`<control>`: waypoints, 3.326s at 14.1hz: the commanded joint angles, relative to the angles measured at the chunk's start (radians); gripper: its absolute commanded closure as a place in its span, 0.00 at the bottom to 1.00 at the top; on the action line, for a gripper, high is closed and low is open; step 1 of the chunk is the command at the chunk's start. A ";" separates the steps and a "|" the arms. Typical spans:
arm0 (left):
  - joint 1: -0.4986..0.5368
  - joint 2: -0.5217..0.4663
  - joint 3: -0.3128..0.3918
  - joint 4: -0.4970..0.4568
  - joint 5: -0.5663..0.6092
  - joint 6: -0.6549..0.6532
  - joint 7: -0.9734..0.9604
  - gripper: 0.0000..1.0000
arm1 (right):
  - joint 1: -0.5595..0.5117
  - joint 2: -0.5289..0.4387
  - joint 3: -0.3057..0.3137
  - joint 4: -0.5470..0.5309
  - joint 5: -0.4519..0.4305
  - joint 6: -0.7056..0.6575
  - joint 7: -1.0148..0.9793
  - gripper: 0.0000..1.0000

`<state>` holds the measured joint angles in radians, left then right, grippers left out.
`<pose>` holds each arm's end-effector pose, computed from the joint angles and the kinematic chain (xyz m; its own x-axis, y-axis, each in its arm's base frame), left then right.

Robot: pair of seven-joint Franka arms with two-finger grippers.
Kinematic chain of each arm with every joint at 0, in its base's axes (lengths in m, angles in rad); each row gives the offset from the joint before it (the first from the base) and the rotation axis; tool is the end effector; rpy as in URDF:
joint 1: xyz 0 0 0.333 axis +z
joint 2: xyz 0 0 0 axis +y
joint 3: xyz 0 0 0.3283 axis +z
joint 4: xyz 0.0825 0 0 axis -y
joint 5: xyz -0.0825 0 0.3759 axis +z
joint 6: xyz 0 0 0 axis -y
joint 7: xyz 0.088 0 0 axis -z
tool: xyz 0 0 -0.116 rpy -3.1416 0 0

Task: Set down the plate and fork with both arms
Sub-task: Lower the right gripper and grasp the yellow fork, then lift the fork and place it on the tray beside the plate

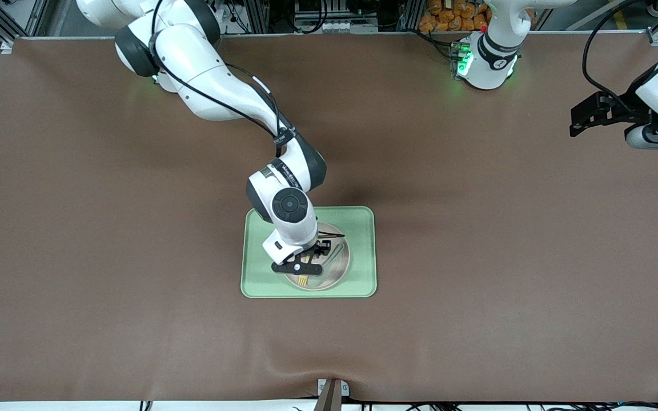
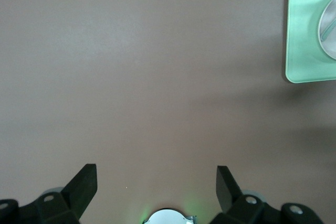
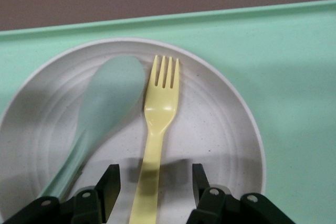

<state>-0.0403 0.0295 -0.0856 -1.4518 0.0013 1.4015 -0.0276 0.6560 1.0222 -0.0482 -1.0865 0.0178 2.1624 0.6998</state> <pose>0.5335 -0.0665 0.6519 0.9920 -0.0977 -0.0796 -0.0981 -0.9952 -0.0010 0.6345 0.4578 0.2015 0.9953 -0.0776 0.0583 -0.0768 -0.9969 -0.0153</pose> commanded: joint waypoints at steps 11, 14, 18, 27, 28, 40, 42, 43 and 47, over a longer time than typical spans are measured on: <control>-0.001 0.033 0.003 -0.001 0.008 0.027 -0.026 0.00 | 0.013 0.032 -0.013 0.039 -0.025 -0.006 0.037 0.77; 0.000 0.036 0.006 -0.001 0.008 0.037 -0.026 0.00 | 0.004 0.024 -0.013 0.039 -0.024 -0.015 0.035 0.99; -0.006 0.036 0.006 -0.001 0.006 0.047 -0.026 0.00 | -0.003 0.003 -0.012 0.046 -0.016 -0.068 0.038 1.00; -0.010 0.046 0.004 -0.001 0.009 0.059 -0.026 0.00 | -0.019 -0.072 -0.002 0.050 0.010 -0.242 0.061 1.00; -0.010 0.046 0.004 -0.001 0.009 0.059 -0.026 0.00 | -0.029 -0.085 -0.002 0.050 0.010 -0.260 0.057 1.00; -0.015 0.046 0.003 -0.001 0.011 0.060 -0.026 0.00 | -0.142 -0.129 -0.012 -0.123 -0.012 -0.142 -0.253 0.98; -0.015 0.046 0.003 -0.001 0.013 0.062 -0.026 0.00 | -0.133 -0.137 -0.012 -0.186 -0.018 -0.084 -0.269 0.98; -0.016 0.046 0.001 -0.001 0.014 0.062 -0.026 0.00 | -0.131 -0.155 -0.012 -0.226 -0.018 -0.057 -0.269 0.98; -0.015 0.046 0.003 0.001 0.016 0.062 -0.026 0.00 | -0.127 -0.165 -0.012 -0.268 -0.016 -0.021 -0.267 0.76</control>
<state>-0.0508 0.0770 -0.0827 -1.4547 0.0013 1.4568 -0.0414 0.5292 0.9152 -0.0652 -1.2870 0.0140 2.1352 0.4407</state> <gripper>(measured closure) 0.000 0.824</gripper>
